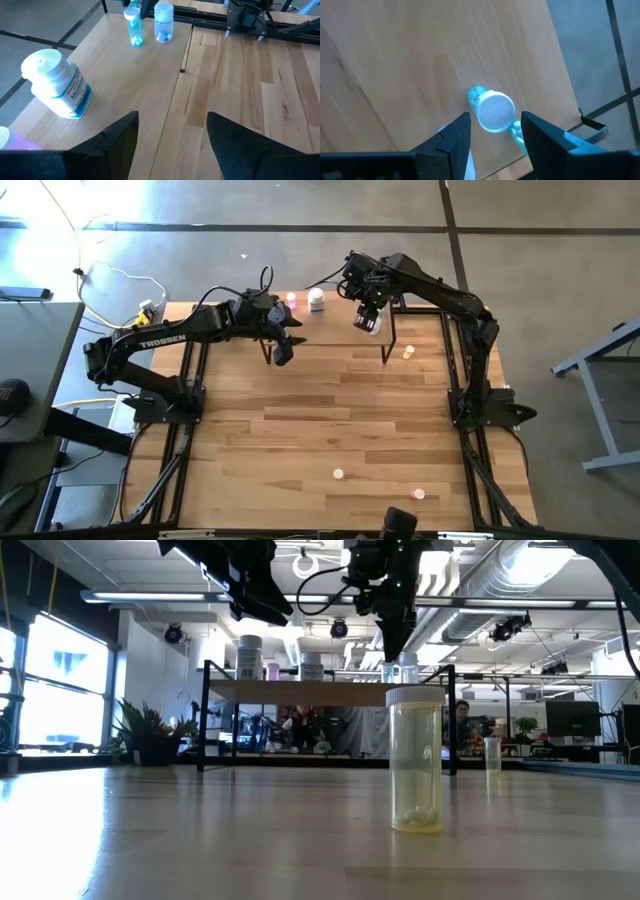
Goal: Pick and place medicine bottles onto shelf by color
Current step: Put the red pill bottle on the shelf
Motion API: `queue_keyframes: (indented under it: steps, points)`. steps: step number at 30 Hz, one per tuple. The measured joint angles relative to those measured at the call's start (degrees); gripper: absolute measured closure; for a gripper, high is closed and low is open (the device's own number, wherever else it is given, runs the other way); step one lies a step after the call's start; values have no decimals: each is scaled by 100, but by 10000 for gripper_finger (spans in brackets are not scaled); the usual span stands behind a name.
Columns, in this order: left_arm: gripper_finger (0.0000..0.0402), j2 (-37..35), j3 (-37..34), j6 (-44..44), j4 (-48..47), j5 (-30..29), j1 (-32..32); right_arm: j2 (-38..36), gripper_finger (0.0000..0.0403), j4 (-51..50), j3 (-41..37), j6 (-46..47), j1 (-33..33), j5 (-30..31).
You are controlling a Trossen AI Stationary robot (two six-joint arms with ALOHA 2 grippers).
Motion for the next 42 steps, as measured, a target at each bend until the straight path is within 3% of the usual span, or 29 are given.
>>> queue_keyframes:
  steps: [7, 11, 22, 28, 33, 36, 42]
  points:
    - [179, 0, 0, -133, -2, -7, -161, -315, 237, -49, 2, 238, 0, -108]
    - [179, 0, 0, -301, -37, -62, -349, -568, 237, -214, 4, 675, 73, -526]
    - [179, 0, 0, -166, -128, -414, -972, -1387, 237, -267, 4, 2018, 823, -562]
    - [179, 0, 0, -42, -127, -416, -1205, -1700, 237, -475, 7, 3056, 1438, -265]
    - [179, 0, 0, 49, -127, -416, -1380, -1864, 237, -928, -46, 4056, 2218, 684]
    - [179, 0, 0, 112, -127, -416, -1501, -2018, 237, -1071, -306, 4814, 2745, 1203]
    - [179, 0, 0, 201, -127, -414, -1713, -2409, 237, -1022, -1243, 6414, 3670, 1340]
